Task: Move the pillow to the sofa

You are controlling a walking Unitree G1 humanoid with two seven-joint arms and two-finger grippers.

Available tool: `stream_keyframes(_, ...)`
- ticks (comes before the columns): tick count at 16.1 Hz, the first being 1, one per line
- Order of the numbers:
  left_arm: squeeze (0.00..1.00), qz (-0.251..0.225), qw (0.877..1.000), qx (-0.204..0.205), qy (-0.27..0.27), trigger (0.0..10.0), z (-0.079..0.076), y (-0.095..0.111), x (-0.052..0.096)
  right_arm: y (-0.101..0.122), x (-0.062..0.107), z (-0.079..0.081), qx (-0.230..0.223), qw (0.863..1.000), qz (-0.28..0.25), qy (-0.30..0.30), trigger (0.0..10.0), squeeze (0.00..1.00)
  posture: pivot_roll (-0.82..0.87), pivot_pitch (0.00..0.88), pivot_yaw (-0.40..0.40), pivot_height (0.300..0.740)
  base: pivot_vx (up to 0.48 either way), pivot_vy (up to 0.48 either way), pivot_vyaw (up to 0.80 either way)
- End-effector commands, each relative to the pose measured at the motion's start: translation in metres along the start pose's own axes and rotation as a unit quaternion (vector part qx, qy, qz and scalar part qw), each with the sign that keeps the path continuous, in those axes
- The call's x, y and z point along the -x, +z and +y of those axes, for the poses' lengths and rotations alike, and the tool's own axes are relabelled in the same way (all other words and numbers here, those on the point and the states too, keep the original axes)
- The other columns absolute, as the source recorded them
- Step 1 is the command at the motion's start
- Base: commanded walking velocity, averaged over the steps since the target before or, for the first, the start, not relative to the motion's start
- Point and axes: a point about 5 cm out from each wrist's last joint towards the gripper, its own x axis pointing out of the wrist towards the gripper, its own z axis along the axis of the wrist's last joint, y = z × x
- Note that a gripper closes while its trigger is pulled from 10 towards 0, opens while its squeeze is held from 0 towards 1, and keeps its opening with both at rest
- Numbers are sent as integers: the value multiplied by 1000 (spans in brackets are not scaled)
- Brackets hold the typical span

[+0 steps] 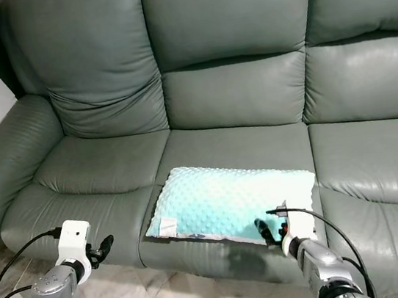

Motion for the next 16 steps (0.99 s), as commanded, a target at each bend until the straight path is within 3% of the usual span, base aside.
stream_keyframes(1,0,6,1000,-12,14,10000,10,-5,5,-6,0,2,-6,1000,7,-6,10000,0,-42,196,185,740,0,0,0)
stream_keyframes(4,0,1,1000,-18,21,10000,14,-6,7,3,-3,4,-18,1000,-10,-9,10000,0,-24,205,184,740,0,0,0)
stream_keyframes(8,0,4,999,-21,30,10000,19,-8,10,19,-5,9,21,997,-67,-15,10000,0,-32,214,185,740,0,0,0)
stream_keyframes(11,0,-3,999,-28,20,10000,14,-6,9,30,-7,12,-6,995,-101,-24,10000,0,-29,216,182,740,0,0,0)
stream_keyframes(14,0,6,1000,-23,20,10000,18,-11,12,16,-7,26,-31,997,-77,3,10000,0,-34,222,178,740,0,0,0)
stream_keyframes(16,0,6,1000,-21,20,10000,19,-13,13,5,0,38,-23,996,-73,39,10000,0,-32,230,176,740,0,0,0)
